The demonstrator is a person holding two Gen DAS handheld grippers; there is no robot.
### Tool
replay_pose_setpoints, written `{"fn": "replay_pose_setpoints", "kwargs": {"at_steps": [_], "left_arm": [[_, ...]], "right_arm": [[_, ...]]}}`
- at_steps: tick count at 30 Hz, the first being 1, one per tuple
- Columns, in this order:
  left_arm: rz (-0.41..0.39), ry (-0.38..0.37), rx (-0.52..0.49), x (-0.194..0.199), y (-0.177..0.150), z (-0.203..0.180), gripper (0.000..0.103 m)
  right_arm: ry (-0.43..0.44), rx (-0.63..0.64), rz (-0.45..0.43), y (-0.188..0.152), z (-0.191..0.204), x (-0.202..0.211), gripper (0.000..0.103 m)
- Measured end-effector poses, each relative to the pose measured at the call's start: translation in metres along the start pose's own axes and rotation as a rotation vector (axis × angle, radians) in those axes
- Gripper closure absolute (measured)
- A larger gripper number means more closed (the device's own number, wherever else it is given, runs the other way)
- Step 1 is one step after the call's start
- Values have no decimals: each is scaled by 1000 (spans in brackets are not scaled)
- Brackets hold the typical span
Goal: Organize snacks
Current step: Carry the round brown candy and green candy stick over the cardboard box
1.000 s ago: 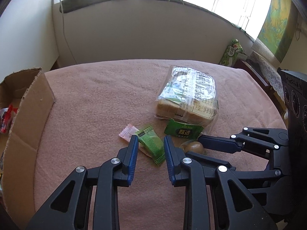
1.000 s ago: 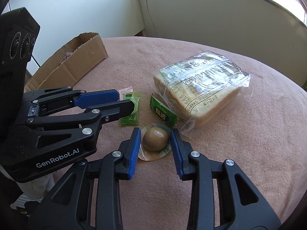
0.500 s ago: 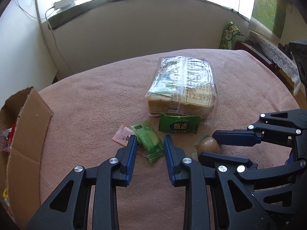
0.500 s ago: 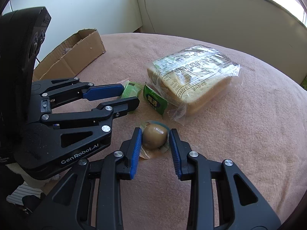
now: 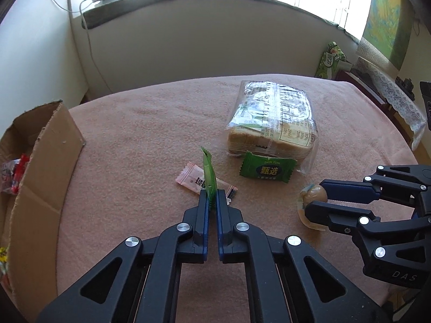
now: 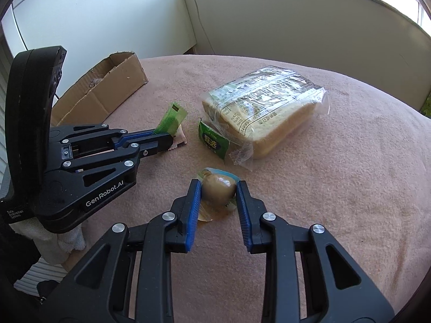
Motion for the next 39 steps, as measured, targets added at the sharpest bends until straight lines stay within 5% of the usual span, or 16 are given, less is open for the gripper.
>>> {"fn": "replay_pose_setpoints", "kwargs": {"at_steps": [17, 39], "left_arm": [[-100, -47, 84, 48, -10, 21, 100], [-227, 88, 275, 118, -56, 119, 100]], "right_arm": [[-2, -7, -74, -4, -5, 41, 75], [36, 184, -144, 64, 103, 49, 76]]}}
Point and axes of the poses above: each gripper's, at about its wrist camera, not at the fingertips, and x roughly against the way its jaws point, z to its left, y to its top, the point moved 3 cm from there along -x, roughly the way its jaws point, and after that the axes turned 11 degrees about z, right-handed, at the moved point
